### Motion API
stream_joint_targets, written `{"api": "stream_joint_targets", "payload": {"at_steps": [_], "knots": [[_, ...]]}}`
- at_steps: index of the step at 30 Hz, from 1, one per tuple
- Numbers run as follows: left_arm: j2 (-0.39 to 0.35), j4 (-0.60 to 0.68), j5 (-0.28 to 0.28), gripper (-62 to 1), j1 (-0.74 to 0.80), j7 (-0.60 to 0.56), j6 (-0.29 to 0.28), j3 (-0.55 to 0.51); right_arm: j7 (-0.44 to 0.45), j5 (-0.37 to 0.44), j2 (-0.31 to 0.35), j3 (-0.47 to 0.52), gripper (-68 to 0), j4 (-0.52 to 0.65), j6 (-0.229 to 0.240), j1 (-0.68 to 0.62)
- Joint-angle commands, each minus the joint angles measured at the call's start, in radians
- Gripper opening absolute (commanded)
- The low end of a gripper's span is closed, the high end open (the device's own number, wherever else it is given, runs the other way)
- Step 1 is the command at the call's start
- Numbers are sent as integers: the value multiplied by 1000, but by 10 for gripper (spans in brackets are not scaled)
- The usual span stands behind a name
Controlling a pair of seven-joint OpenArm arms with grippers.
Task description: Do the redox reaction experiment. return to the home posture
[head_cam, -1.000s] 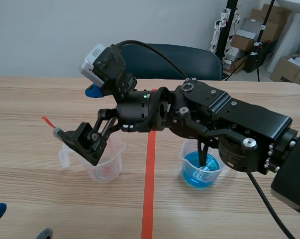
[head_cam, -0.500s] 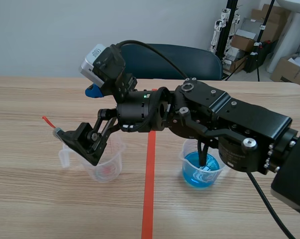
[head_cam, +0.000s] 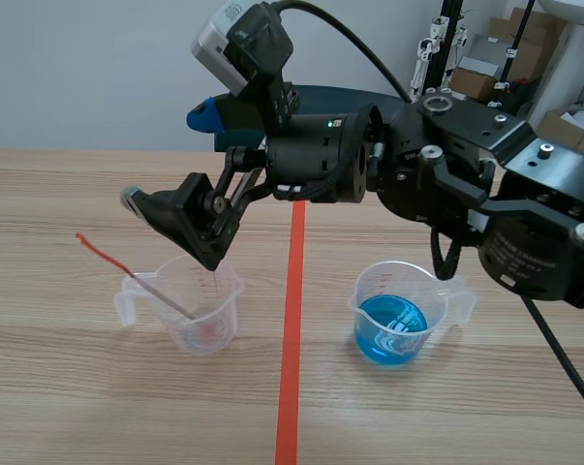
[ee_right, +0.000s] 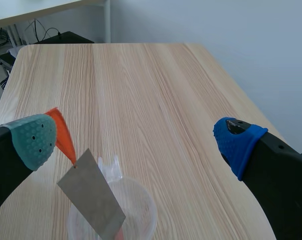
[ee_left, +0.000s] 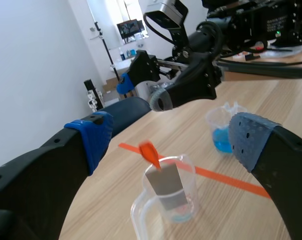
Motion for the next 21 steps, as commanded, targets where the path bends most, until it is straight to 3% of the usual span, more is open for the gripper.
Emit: {"api": "stream_joint_targets", "payload": {"at_steps": [1, 7, 9, 16, 21], "knots": [[-27, 39, -25, -86, -7, 13, -1, -3, 18, 25, 39, 15, 4, 44, 3, 17], [-99, 159, -45, -85, -73, 152, -6, -3, 18, 61, 156, 97, 4, 163, -5, -29], [-101, 187, -44, -86, -101, 194, -10, -3, 9, 75, 188, 153, 4, 190, -14, -61], [-101, 299, -45, -86, -174, 393, -60, 3, -36, 90, 288, 376, 4, 251, -111, -195], [-94, 323, -93, -86, -219, 518, -62, 3, -45, 89, 349, 542, 4, 291, -110, -321]]}}
